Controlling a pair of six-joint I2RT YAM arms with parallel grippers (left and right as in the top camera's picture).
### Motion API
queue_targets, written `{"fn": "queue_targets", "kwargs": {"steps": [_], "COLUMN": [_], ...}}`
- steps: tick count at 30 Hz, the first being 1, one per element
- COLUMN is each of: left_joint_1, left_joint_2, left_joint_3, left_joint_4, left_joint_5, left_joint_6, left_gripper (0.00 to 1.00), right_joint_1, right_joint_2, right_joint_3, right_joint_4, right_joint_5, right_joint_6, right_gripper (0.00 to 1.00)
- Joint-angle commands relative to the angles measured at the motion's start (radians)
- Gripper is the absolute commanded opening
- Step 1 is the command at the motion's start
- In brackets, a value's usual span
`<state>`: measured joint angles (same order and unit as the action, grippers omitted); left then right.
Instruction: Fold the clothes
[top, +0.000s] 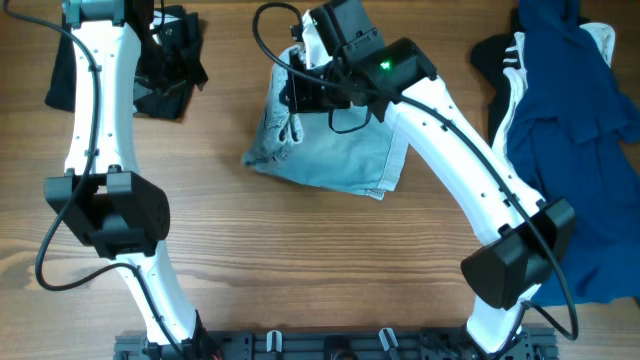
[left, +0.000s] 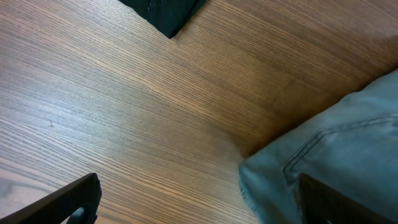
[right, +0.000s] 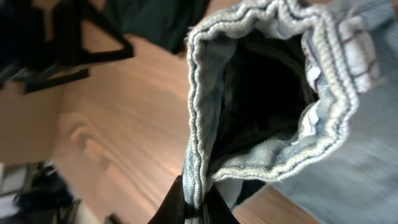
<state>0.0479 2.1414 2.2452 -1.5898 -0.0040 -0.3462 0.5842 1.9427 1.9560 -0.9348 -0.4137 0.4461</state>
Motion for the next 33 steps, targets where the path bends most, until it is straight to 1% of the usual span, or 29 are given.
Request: {"fn": "queue_targets", "kwargs": {"steps": [1,4,7,11,14,15,17,21,24,26,28,33], "left_joint_1": [0.005,0.019,0.041,0.054,0.055,0.055,0.055,0.055,0.055,0.055,0.055,0.055], "left_joint_2": [-0.001,-0.001,-0.001,-0.001,-0.001,-0.001,-0.001,-0.001,-0.001,-0.001,-0.001,-0.001], "left_joint_3": [0.01,0.01,0.01,0.01,0.01,0.01,0.01,0.01,0.01,0.01,0.01,0.01], "left_joint_4": [0.0,0.0,-0.001,-0.001,0.0,-0.001,-0.001,-0.002,-0.001,-0.001,-0.001,-0.002], "left_joint_5": [-0.054,-0.069,-0.069,-0.069,-0.068,-0.069,-0.069,-0.069,-0.069,-0.069,-0.069,-0.069], "left_joint_6": [0.001,-0.002,-0.002,-0.002,-0.002,-0.002,-0.002,-0.002,-0.002,-0.002,-0.002,-0.002], "left_gripper": [1.0,1.0,1.0,1.0,1.0,1.0,1.0,1.0,1.0,1.0,1.0,1.0], "right_joint_1": [-0.003,0.001,0.011,0.01,0.01,0.009,0.0,-0.05,-0.1,-0.135,-0.168,-0.18], "right_joint_2": [-0.041,-0.041,-0.057,-0.116,-0.154,-0.166,-0.17,-0.167,-0.166,-0.165,-0.165,-0.165], "right_joint_3": [0.037,0.037,0.037,0.061,0.063,0.063,0.063,0.063,0.043,0.018,-0.04,-0.233], "right_joint_4": [0.01,0.007,0.014,-0.008,-0.053,-0.089,-0.154,-0.314,-0.397,-0.41,-0.385,-0.187], "right_joint_5": [-0.209,-0.311,-0.274,-0.143,0.008,0.087,0.176,0.369,0.523,0.534,0.512,0.33], "right_joint_6": [-0.067,-0.105,-0.105,-0.102,-0.076,-0.076,-0.076,-0.068,-0.051,-0.053,-0.054,-0.037], "right_gripper": [0.04,0.04,0.04,0.04,0.04,0.04,0.04,0.04,0.04,0.04,0.04,0.04]}}
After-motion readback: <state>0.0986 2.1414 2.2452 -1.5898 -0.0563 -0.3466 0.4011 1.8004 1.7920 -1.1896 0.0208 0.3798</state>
